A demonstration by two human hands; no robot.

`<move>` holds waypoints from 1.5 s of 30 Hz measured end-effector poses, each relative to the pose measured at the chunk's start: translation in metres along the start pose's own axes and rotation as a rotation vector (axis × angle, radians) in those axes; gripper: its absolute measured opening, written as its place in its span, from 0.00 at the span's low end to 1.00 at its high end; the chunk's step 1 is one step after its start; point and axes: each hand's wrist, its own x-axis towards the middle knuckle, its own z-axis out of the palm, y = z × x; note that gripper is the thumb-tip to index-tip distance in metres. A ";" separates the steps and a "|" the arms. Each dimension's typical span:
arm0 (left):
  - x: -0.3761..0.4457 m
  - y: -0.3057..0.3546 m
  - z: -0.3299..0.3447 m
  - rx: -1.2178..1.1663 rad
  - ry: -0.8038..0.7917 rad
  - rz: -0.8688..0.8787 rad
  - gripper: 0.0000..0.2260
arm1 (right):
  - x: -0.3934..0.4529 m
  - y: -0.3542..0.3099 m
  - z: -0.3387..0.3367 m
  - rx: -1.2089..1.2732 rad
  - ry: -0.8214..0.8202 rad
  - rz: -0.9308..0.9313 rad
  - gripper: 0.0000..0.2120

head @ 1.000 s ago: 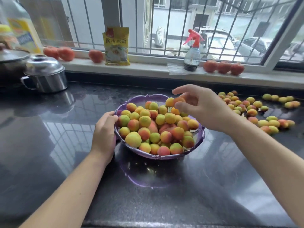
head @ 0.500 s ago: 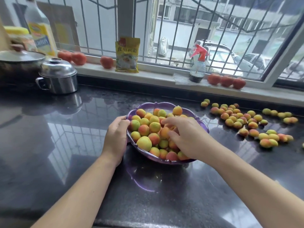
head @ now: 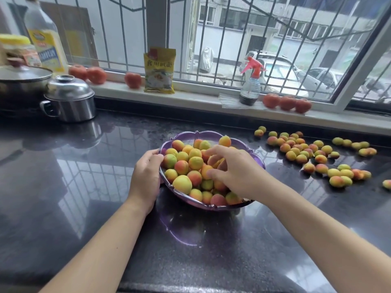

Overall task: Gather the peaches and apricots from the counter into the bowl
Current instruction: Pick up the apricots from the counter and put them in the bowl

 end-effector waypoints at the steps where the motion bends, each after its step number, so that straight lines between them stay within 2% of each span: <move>1: 0.000 0.000 0.000 -0.002 0.001 0.001 0.12 | 0.000 0.002 -0.002 0.023 -0.005 0.001 0.18; 3: 0.000 -0.001 -0.001 -0.008 0.007 0.001 0.12 | -0.001 0.006 -0.009 0.091 0.042 0.009 0.14; 6: 0.000 -0.002 -0.001 -0.020 0.011 0.000 0.13 | 0.002 0.020 -0.030 0.174 0.288 0.039 0.08; 8: 0.001 -0.002 -0.001 -0.016 0.011 0.002 0.13 | 0.008 0.039 -0.042 0.156 0.456 0.075 0.08; 10: 0.001 -0.003 0.000 -0.014 0.028 0.008 0.13 | 0.019 0.075 -0.046 0.102 0.526 0.183 0.10; 13: 0.001 -0.004 0.002 -0.010 0.050 0.023 0.13 | 0.035 0.135 -0.030 -0.046 0.424 0.383 0.13; 15: 0.002 -0.004 0.004 -0.004 0.067 0.032 0.12 | 0.044 0.163 -0.015 -0.179 0.360 0.437 0.14; 22: 0.005 -0.005 0.006 -0.025 0.110 0.066 0.12 | 0.101 0.208 -0.005 -0.680 0.266 0.306 0.19; 25: 0.004 -0.004 0.007 -0.031 0.115 0.080 0.10 | 0.130 0.224 -0.008 -0.753 0.170 0.310 0.23; 28: 0.003 -0.003 0.009 -0.035 0.106 0.084 0.11 | 0.148 0.237 -0.005 -0.829 0.053 0.308 0.25; 30: 0.003 -0.002 0.010 -0.058 0.102 0.077 0.10 | 0.156 0.240 -0.004 -0.848 0.016 0.329 0.24; 34: 0.003 -0.002 0.010 -0.077 0.097 0.063 0.13 | 0.162 0.244 -0.005 -0.880 -0.028 0.386 0.20; 37: 0.002 -0.002 0.010 -0.077 0.099 0.062 0.13 | 0.160 0.246 -0.003 -0.870 -0.007 0.421 0.18; 39: 0.003 -0.003 0.009 -0.069 0.099 0.057 0.14 | 0.156 0.243 -0.001 -0.838 0.073 0.402 0.17; 43: 0.003 -0.002 0.009 -0.071 0.096 0.044 0.14 | 0.144 0.229 0.002 -0.752 0.255 0.239 0.17; 45: 0.004 -0.003 0.009 -0.066 0.100 0.038 0.14 | 0.137 0.222 0.003 -0.619 0.334 0.170 0.17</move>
